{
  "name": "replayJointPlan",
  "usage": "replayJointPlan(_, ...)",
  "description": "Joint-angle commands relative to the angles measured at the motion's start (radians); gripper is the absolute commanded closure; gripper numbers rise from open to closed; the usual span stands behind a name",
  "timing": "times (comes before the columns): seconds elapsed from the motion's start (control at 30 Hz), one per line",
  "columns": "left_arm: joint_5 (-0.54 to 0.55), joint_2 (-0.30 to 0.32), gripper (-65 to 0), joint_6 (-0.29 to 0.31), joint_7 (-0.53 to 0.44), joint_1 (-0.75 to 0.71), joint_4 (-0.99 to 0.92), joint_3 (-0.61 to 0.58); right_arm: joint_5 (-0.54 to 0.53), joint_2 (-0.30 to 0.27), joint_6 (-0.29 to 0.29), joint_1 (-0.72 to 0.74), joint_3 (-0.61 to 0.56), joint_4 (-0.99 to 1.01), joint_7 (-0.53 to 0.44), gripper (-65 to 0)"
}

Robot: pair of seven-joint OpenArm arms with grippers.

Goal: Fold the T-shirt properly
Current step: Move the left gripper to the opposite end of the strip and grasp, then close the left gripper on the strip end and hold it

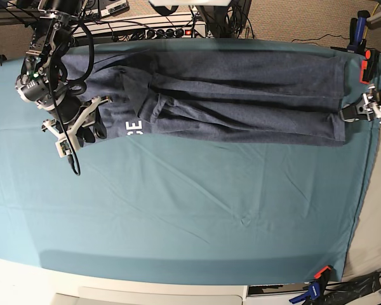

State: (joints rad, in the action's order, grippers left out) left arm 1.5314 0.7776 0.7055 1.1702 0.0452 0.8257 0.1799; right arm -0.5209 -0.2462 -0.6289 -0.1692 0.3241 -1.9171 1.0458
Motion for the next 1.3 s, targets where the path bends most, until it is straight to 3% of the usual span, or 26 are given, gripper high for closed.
replayJointPlan(0.0, -0.048, 0.012, -26.7, -0.009, 0.035, -0.001, 0.004, -0.015, -0.013, -0.011, -0.003, 0.011, 0.002, -0.020, -0.026, -18.9)
replayJointPlan(0.77, -0.048, 0.003, -26.7, -0.007, 0.053, -0.001, 0.004, -0.034, -0.009, -0.011, -0.003, 0.011, 0.002, -0.018, -0.026, -18.9)
replayJointPlan(1.1, -0.048, 0.098, -26.7, -0.007, 0.051, 0.001, 0.011, -0.034, -0.010, -0.011, -0.003, 0.011, 0.002, -0.018, -0.040, -18.9)
replayJointPlan(1.27, -0.048, 0.106, -26.7, -0.007, 0.054, -0.027, 0.031, -0.034, -0.009, -0.012, -0.003, 0.011, 0.002, -0.018, -0.053, -18.9)
